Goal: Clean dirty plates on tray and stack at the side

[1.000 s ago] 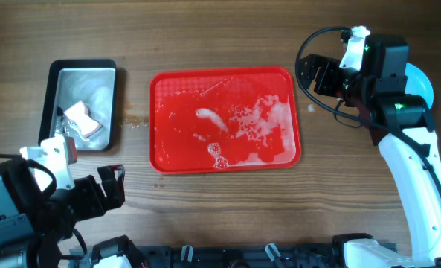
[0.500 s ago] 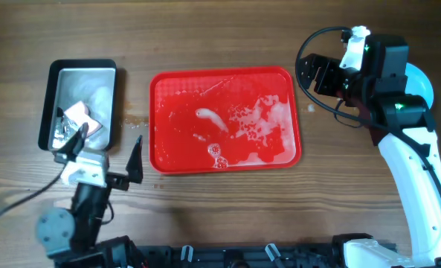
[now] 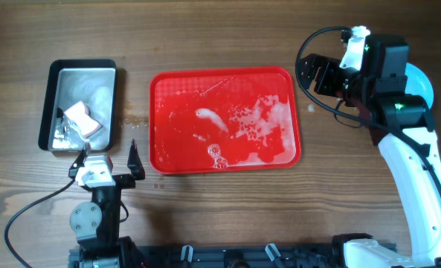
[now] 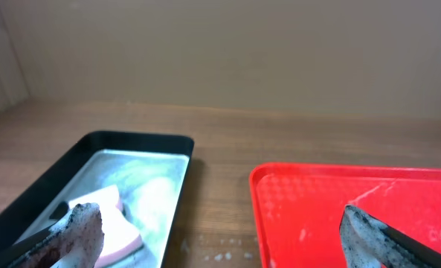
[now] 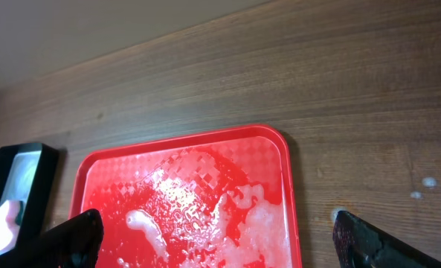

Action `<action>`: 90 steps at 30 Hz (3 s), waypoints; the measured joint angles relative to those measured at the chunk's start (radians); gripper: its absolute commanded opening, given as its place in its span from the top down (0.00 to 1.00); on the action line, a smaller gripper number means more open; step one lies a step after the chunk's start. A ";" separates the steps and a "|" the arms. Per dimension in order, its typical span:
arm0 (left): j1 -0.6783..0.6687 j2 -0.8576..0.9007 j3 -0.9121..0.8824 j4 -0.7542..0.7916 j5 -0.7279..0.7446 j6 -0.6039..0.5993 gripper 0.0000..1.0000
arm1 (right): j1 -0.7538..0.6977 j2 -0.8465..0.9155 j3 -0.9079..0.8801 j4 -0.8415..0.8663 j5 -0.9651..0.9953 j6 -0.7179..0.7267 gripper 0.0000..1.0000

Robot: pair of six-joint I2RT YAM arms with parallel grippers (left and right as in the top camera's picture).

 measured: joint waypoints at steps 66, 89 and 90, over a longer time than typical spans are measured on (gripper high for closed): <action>-0.003 -0.001 -0.005 0.006 -0.030 0.000 0.00 | -0.004 -1.327 -1.209 0.604 0.079 -0.346 0.00; -0.003 -0.001 -0.005 0.006 -0.030 0.000 0.00 | -0.004 -1.327 -1.209 0.604 0.079 -0.343 0.00; -0.003 -0.001 -0.005 0.006 -0.030 0.000 0.00 | -0.004 -1.327 -1.209 0.604 0.079 -0.343 0.00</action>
